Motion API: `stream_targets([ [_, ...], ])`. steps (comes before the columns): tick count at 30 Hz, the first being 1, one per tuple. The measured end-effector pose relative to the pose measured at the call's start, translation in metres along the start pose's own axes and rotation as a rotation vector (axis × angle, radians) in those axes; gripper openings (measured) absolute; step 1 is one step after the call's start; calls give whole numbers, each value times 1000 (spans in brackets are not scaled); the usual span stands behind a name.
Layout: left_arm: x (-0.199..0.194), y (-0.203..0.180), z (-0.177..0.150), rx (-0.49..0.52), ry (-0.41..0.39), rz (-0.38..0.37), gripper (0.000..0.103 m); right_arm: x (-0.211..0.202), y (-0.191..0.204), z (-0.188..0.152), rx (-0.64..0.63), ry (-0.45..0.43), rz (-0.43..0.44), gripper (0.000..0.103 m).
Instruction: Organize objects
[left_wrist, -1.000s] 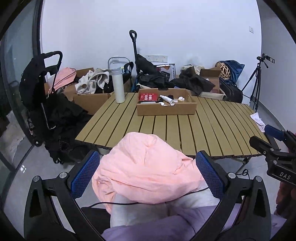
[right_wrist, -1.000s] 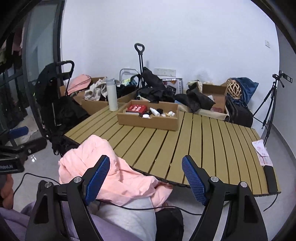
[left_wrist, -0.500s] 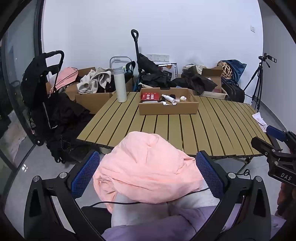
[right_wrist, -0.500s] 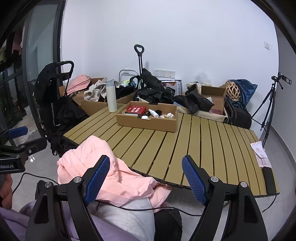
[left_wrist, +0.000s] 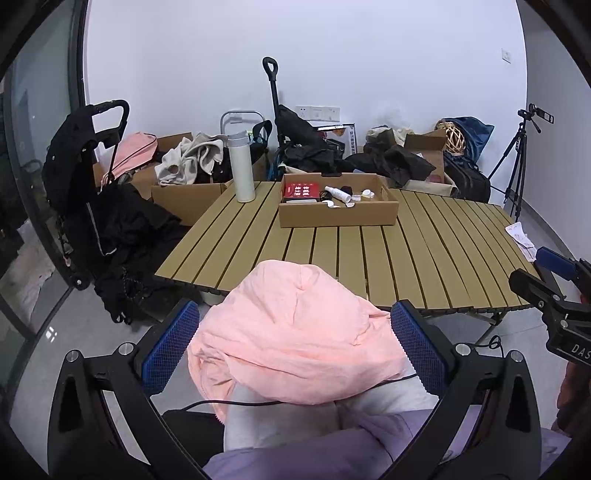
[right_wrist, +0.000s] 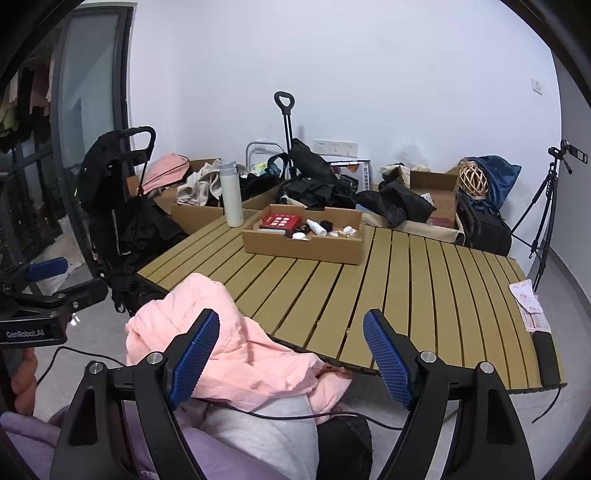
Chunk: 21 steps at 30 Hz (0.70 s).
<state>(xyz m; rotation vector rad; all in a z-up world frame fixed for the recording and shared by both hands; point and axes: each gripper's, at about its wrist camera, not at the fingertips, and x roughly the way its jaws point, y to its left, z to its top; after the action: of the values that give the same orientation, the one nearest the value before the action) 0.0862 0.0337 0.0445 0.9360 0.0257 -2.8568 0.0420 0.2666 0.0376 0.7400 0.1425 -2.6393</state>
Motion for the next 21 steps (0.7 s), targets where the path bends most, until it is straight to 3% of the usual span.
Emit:
stream_targets([
  [21,0,4,0,11,-2,-6,103,-1,-4,-1,2,11,-32,83],
])
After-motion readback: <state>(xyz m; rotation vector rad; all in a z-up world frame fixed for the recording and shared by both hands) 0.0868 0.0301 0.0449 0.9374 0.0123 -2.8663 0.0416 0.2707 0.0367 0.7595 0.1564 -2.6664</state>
